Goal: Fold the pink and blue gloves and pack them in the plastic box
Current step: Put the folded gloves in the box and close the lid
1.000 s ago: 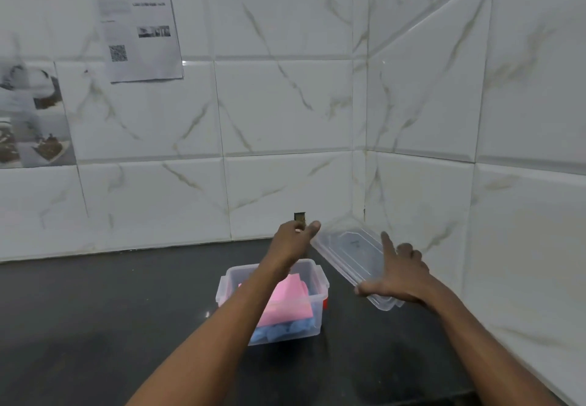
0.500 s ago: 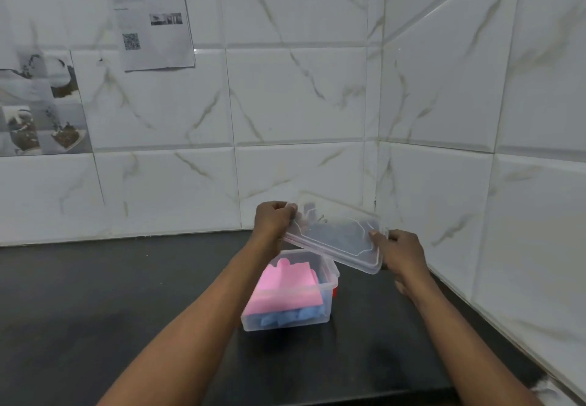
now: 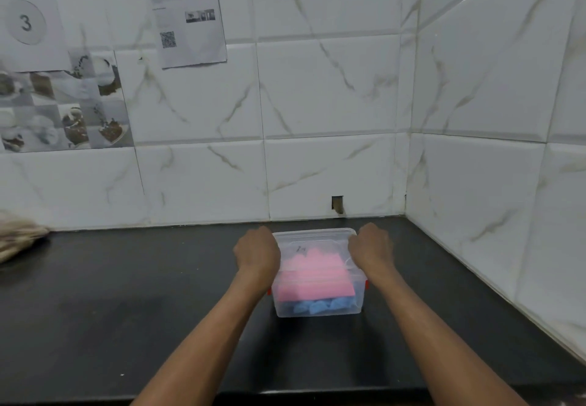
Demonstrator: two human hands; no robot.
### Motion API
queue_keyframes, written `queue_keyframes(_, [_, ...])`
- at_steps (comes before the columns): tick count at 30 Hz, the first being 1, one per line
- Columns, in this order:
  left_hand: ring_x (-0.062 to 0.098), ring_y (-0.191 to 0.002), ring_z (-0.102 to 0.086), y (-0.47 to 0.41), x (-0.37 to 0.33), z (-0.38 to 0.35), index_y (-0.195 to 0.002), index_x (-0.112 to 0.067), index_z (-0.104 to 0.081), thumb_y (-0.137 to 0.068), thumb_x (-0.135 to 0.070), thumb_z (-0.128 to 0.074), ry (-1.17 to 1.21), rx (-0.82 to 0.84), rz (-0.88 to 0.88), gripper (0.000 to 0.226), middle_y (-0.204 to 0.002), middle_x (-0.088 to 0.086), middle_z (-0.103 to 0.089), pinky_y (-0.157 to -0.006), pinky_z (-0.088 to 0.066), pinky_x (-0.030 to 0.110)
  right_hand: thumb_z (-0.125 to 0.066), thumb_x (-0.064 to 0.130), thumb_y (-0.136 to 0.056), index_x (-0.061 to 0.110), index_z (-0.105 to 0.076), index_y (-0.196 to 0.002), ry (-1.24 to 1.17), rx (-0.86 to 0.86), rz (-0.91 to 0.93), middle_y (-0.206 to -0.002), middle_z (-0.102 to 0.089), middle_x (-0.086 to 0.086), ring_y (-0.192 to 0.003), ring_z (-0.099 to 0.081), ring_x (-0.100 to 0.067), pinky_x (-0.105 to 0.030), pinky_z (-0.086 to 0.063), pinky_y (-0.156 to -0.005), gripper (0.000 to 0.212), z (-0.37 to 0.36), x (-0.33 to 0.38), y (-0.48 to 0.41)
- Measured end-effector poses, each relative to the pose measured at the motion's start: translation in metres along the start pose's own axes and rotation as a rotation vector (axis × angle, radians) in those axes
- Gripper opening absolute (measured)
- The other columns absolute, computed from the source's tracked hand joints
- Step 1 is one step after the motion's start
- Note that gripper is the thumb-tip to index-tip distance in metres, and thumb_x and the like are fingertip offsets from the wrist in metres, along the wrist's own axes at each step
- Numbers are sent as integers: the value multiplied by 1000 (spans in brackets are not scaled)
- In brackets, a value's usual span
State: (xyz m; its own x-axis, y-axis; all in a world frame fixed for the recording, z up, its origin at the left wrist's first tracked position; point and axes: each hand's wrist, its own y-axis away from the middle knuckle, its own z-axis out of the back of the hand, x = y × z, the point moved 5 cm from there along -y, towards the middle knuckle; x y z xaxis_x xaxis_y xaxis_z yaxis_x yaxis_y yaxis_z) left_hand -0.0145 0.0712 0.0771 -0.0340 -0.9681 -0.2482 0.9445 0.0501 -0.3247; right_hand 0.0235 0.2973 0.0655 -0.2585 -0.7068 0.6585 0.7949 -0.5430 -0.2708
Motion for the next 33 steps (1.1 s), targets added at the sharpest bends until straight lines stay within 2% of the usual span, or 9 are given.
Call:
queue_keyframes(5, [33,-110,-63,3,0,-10,-113,-7,-62,-95,-7,-45,-22,7,-11,25,-119,14,-66,-83,-52,37,-48,11,-93,6,-54,-84,51,9,5,-96,-63,-16,-88,-62,-30,-30,-41,-61,13,-5,0,-4])
queue_keyframes(12, [35,-109,-62,-5,7,-22,-112,-6,-60,-94,-14,-45,128,103,18,25,-121,16,-64,-78,-46,34,-47,20,-97,4,-61,-113,139,34,-39,-119,-58,-19,-101,-60,-31,-33,-51,-83,26,-20,-11,-6])
queue_keyframes(14, [37,-116,-57,-12,8,-29,-128,-10,-54,-93,-15,-39,247,182,13,38,-133,16,-58,-90,-48,36,-42,17,-98,8,-56,-124,108,98,-24,-122,-60,-18,-102,-61,-30,-29,-44,-74,31,-25,-14,-9])
queue_keyframes(16, [34,-128,-49,-17,3,-35,-147,-20,-40,-95,-17,-35,309,254,-62,52,-148,11,-47,-105,-42,40,-36,12,-97,23,-35,-147,46,175,9,-127,-59,-16,-100,-61,-28,-29,-42,-73,51,-30,-15,-10])
queue_keyframes(18, [31,-132,-46,-22,0,-40,-149,-27,-37,-97,-18,-32,293,263,-113,53,-151,8,-44,-109,-37,40,-34,10,-97,33,-20,-152,70,241,52,-137,-54,-14,-108,-59,-27,-31,-45,-82,61,-33,-13,-10])
queue_keyframes(22, [35,-127,-43,-23,-5,-48,-141,-32,-43,-97,-23,-31,37,220,-74,46,-143,14,-35,-103,-37,50,-32,23,-99,32,-25,-150,236,252,97,-152,-32,-13,-129,-44,-34,-45,-40,-104,52,-36,-14,-9])
queue_keyframes(25, [30,-141,-29,-21,-25,-51,-147,-31,-36,-102,-39,-26,-32,219,-338,47,-155,6,-27,-111,-15,64,-29,42,-98,27,-22,-151,326,312,140,-158,-16,-11,-139,-28,-38,-55,-29,-109,55,-38,-11,-7])
queue_keyframes(28, [18,-150,-14,-18,-39,-54,-155,-32,-18,-102,-54,-15,0,363,-584,58,-163,-5,-19,-117,3,59,-27,45,-100,17,-19,-152,394,320,247,-163,0,-3,-149,-6,-28,-58,-14,-116,60,-41,-5,-9])
queue_keyframes(33, [23,-150,-11,-19,-54,-63,-156,-35,-4,-98,-61,-11,-57,442,-566,63,-164,-2,-14,-119,2,57,-29,40,-102,12,-18,-152,334,369,293,-162,-13,-7,-149,-9,-25,-51,-15,-119,58,-48,-5,-13])
